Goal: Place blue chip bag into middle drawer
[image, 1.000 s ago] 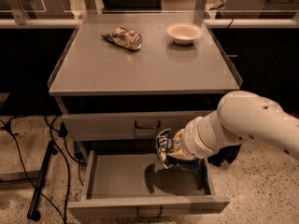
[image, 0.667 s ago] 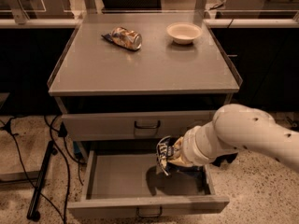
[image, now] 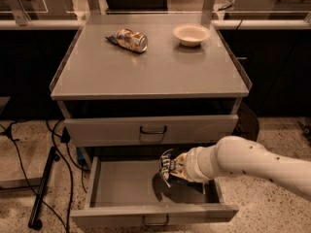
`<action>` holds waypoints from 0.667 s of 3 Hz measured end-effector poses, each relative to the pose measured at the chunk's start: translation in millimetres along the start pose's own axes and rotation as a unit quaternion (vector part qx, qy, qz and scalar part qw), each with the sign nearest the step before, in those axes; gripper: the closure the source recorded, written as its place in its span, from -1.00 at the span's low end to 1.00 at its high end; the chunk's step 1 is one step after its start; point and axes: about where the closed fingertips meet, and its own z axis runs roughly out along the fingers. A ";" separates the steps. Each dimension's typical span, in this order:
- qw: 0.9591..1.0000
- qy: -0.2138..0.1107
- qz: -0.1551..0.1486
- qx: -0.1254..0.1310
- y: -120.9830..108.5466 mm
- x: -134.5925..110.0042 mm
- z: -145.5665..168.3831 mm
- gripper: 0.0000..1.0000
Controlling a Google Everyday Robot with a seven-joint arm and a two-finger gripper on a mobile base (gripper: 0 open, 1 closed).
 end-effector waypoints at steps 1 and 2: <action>1.000 -0.022 -0.012 0.006 -5.1 9.3 34.4 1.00; 0.999 -0.024 -0.007 -0.029 3.5 28.1 95.4 1.00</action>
Offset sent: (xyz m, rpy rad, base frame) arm 0.0506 0.0422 -0.1515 0.0311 0.0873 0.0843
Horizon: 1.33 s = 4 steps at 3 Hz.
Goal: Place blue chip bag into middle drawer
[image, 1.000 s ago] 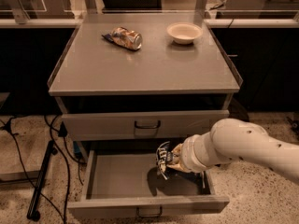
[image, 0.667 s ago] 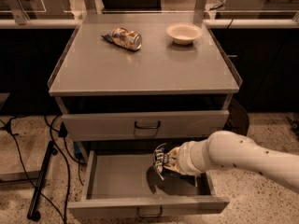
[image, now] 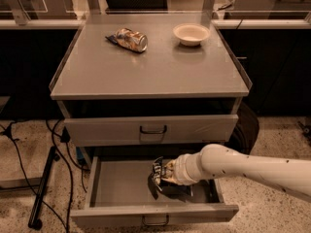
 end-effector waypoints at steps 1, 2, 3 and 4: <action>1.000 0.002 0.000 0.000 0.9 2.7 1.3 1.00; 1.000 0.014 -0.003 0.014 0.6 20.3 15.6 1.00; 0.999 0.019 -0.010 0.027 -5.2 32.9 33.4 1.00; 0.999 0.017 -0.020 0.034 -13.2 38.3 51.6 1.00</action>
Offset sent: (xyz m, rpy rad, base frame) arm 0.0110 -0.0187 -0.0527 -0.0653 -0.0549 -0.0483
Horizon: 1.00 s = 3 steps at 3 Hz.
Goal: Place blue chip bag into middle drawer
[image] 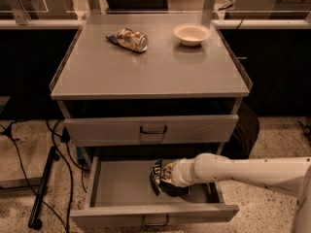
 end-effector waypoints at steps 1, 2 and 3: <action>1.000 -0.006 -0.001 0.001 -6.8 4.6 18.8 1.00; 1.000 -0.018 0.002 0.000 -14.3 6.5 36.1 1.00; 1.000 -0.031 0.005 -0.001 -20.2 7.1 51.5 1.00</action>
Offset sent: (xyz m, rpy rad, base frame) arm 0.0435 0.0170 -0.0401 0.0621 -0.0064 0.0060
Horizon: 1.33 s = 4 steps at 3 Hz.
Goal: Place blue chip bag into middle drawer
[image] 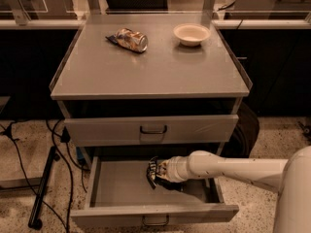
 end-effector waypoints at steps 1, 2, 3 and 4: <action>1.000 -0.001 0.001 0.001 -1.0 0.4 1.3 0.62; 1.000 -0.001 0.001 0.001 -1.0 0.4 1.3 0.00; 1.000 -0.001 0.001 0.001 -1.0 0.4 1.3 -0.46; 1.000 -0.001 0.001 0.001 -1.0 0.4 1.3 -0.93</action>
Offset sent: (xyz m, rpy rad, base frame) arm 0.0014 0.0002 -0.0009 0.0017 -0.0003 -0.0017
